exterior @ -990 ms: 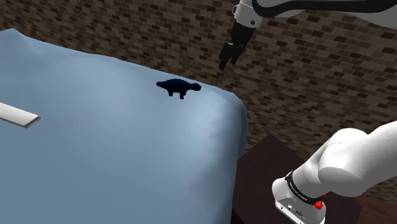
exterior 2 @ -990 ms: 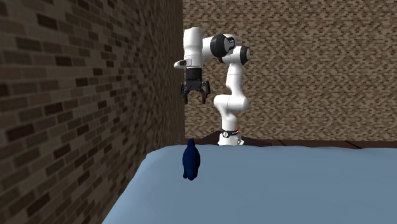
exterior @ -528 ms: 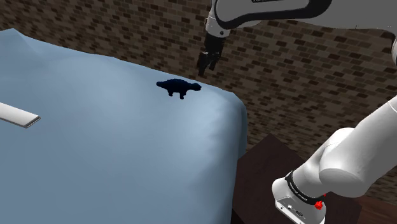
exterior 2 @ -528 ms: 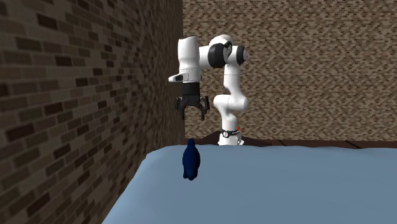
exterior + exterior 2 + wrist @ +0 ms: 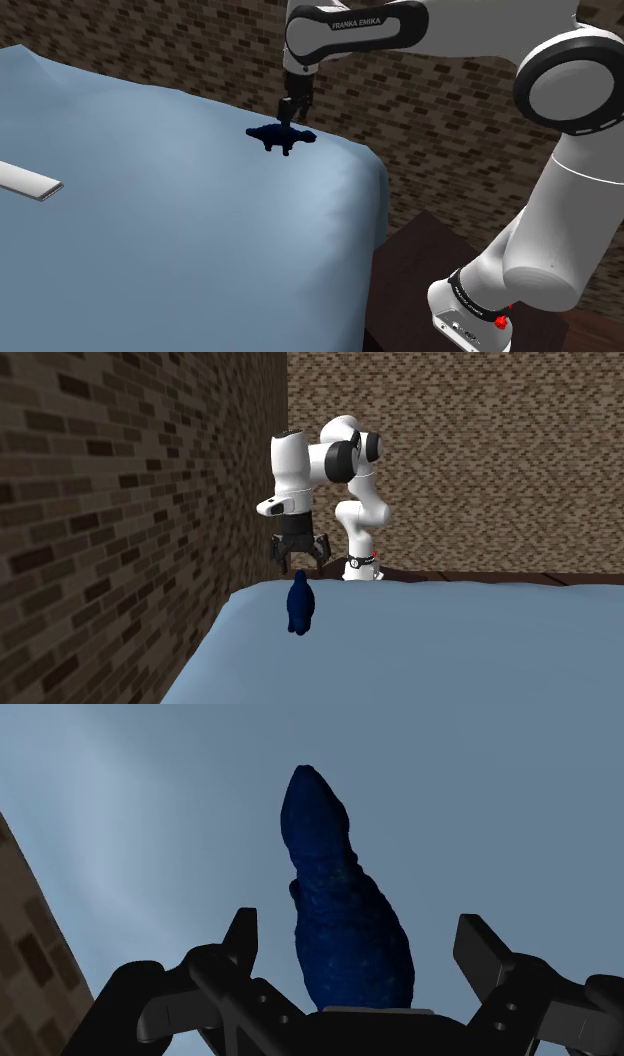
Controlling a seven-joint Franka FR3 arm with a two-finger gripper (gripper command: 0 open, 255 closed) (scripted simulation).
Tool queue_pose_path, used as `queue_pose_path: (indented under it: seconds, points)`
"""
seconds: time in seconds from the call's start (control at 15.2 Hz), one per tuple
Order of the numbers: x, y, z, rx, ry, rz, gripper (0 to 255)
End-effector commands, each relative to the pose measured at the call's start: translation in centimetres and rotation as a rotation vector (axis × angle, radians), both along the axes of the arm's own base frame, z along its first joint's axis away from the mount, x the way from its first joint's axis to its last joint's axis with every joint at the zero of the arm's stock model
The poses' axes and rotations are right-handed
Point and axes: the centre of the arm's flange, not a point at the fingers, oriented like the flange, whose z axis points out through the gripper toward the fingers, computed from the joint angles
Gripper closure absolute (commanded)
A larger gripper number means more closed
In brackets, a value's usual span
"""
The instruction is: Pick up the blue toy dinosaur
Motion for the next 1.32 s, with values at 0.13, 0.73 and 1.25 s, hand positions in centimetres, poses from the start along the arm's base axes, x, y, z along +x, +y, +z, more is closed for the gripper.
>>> queue_pose_path:
  seconds: [0.13, 0.73, 1.25]
  points:
    - [1.0, 1.0, -1.9, -0.003, 0.01, 0.012, 0]
    - [1.0, 1.1, -4.8, -0.003, 0.01, 0.012, 255]
    - [1.0, 1.0, -4.8, -0.003, 0.01, 0.012, 255]
